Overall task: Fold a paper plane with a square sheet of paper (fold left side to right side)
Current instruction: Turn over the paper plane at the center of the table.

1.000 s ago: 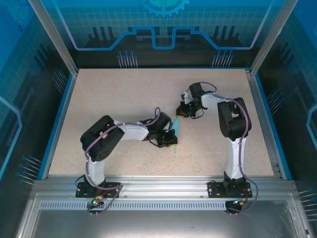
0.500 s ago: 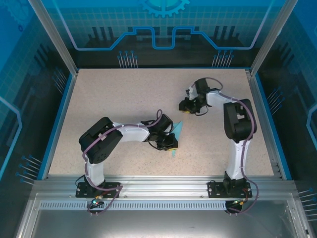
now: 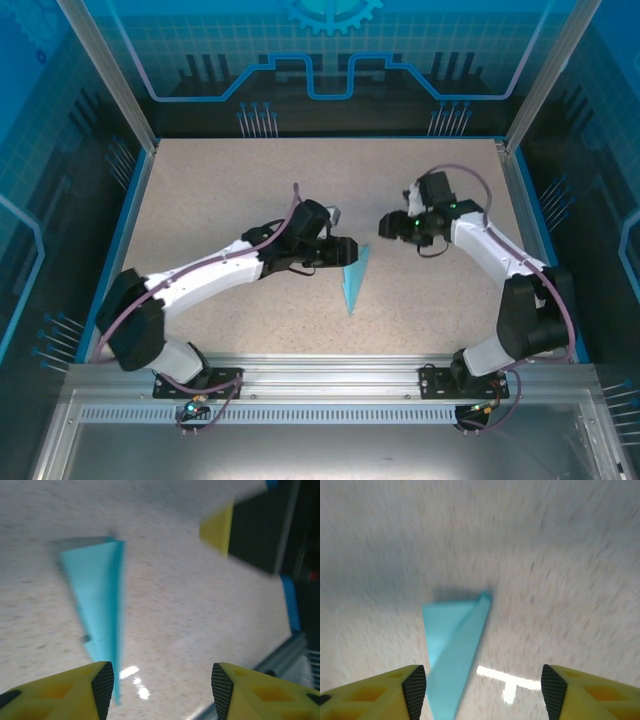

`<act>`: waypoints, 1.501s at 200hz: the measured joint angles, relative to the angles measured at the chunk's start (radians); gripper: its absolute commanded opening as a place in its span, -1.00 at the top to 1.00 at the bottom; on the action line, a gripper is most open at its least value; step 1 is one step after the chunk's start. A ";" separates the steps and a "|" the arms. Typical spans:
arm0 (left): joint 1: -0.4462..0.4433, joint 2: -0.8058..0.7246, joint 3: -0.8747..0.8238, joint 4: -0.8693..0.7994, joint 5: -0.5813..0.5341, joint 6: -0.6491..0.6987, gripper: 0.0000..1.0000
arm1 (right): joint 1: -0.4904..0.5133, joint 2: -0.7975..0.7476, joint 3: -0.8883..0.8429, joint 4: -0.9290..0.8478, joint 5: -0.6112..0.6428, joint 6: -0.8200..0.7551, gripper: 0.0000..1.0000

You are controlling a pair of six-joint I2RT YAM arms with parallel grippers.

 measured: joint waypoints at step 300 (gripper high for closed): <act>0.001 -0.202 -0.177 -0.195 -0.453 -0.109 -0.42 | 0.136 0.213 -0.079 0.117 -0.043 0.023 0.42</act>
